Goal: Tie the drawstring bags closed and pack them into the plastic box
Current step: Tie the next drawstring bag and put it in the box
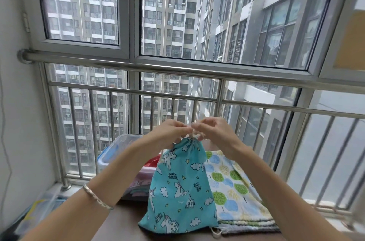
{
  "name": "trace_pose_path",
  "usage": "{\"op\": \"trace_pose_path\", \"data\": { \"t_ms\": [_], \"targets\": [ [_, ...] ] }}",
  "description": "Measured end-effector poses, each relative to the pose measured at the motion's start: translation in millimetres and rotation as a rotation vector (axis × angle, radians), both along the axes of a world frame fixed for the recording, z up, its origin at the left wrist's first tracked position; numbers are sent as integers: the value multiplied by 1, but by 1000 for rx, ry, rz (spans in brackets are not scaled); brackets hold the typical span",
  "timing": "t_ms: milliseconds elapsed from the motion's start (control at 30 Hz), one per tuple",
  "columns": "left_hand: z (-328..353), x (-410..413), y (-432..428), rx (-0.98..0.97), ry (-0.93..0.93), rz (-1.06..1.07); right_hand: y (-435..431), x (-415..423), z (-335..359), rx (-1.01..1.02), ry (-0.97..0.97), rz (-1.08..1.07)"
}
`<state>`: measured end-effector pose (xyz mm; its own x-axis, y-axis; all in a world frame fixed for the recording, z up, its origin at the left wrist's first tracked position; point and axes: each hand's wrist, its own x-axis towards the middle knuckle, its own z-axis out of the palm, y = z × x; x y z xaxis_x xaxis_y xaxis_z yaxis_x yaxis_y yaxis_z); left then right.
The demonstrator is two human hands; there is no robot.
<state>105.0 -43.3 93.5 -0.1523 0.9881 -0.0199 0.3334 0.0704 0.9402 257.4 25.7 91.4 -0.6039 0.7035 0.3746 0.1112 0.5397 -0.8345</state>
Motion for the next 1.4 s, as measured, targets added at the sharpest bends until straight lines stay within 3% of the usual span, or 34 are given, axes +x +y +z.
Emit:
{"op": "trace_pose_path", "data": {
  "t_ms": [100, 233, 367, 567, 633, 767, 833, 1267, 1400],
  "targets": [
    [2, 0, -1, -19, 33, 8, 0, 2, 0, 65, -59, 2],
    [4, -4, -2, 66, 139, -24, 9, 3, -4, -108, -19, 67],
    [-1, -23, -9, 135, 375, -1, 23, 20, -8, -249, 57, 11],
    [-12, -22, -11, 137, 290, -24, 28, 23, -14, -402, -12, 180],
    [-12, -15, -11, 127, 210, -33, 27, 17, -12, -397, -92, 165],
    [-8, -8, -12, 101, 122, -34, 25, 6, -2, -209, -492, 51],
    [-7, -5, -12, 89, 119, -28, 24, 1, 1, -196, -593, 77],
    [-5, 16, -19, 175, 454, 13, 13, -6, 7, -42, -862, 125],
    [-3, 20, -18, 239, 614, 38, 13, -8, 14, -170, -851, 255]
  ]
}}
